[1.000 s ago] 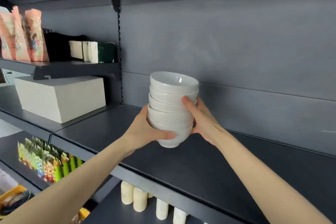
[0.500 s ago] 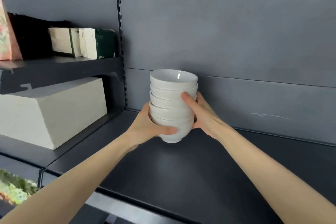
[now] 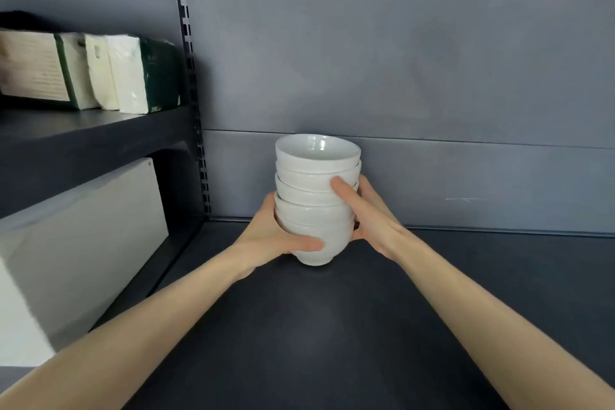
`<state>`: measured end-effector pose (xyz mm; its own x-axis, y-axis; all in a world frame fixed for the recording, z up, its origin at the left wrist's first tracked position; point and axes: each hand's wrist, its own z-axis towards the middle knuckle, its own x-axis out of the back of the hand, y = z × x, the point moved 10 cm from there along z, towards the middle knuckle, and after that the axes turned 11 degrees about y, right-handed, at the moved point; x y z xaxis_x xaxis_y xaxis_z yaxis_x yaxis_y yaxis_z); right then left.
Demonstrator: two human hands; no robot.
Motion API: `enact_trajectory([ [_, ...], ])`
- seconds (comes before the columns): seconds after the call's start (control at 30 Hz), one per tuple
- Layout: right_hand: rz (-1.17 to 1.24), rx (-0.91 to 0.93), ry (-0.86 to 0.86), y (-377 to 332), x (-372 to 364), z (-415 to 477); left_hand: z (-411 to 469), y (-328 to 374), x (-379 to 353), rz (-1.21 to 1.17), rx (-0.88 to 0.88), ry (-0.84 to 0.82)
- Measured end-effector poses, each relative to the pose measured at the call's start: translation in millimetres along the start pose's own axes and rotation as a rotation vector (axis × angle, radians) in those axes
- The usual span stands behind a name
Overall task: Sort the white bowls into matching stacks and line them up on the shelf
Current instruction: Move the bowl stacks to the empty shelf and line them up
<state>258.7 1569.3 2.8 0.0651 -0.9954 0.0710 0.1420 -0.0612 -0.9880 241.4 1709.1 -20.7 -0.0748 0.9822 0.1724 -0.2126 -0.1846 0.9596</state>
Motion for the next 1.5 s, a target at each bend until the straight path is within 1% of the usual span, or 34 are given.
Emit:
enact_trajectory([
  [0.17, 0.001, -0.003, 0.033, 5.1, 8.6, 11.7, 11.9, -4.4, -6.5, -0.012, 0.013, -0.001],
  [0.73, 0.045, 0.022, -0.011, 17.8, 32.8, 37.5, 33.3, -1.6, -37.3, -0.042, -0.09, -0.051],
  [0.97, -0.019, 0.057, -0.014, 4.9, 38.7, 34.5, 31.7, 1.0, -36.9, -0.062, -0.162, 0.028],
  [1.07, -0.025, 0.11, 0.023, -7.1, 46.2, 33.1, 31.8, -4.1, -35.6, -0.073, -0.15, 0.038],
  [1.17, -0.018, 0.222, 0.109, -33.4, 62.4, 32.6, 30.2, -6.3, -36.0, -0.08, -0.119, 0.043],
  [1.2, -0.036, 0.261, 0.122, -44.3, 65.5, 31.9, 30.7, -5.9, -35.5, -0.079, -0.115, 0.049],
  [1.27, -0.131, 0.313, 0.093, -62.5, 64.4, 31.9, 32.3, 0.3, -32.7, -0.092, -0.125, 0.078],
  [1.4, -0.312, 0.299, 0.004, -73.0, 56.1, 35.5, 34.8, 19.8, -24.8, -0.121, -0.172, 0.164],
  [1.5, -0.402, 0.3, 0.015, -73.4, 55.8, 37.8, 35.2, 33.5, -24.5, -0.142, -0.221, 0.175],
])
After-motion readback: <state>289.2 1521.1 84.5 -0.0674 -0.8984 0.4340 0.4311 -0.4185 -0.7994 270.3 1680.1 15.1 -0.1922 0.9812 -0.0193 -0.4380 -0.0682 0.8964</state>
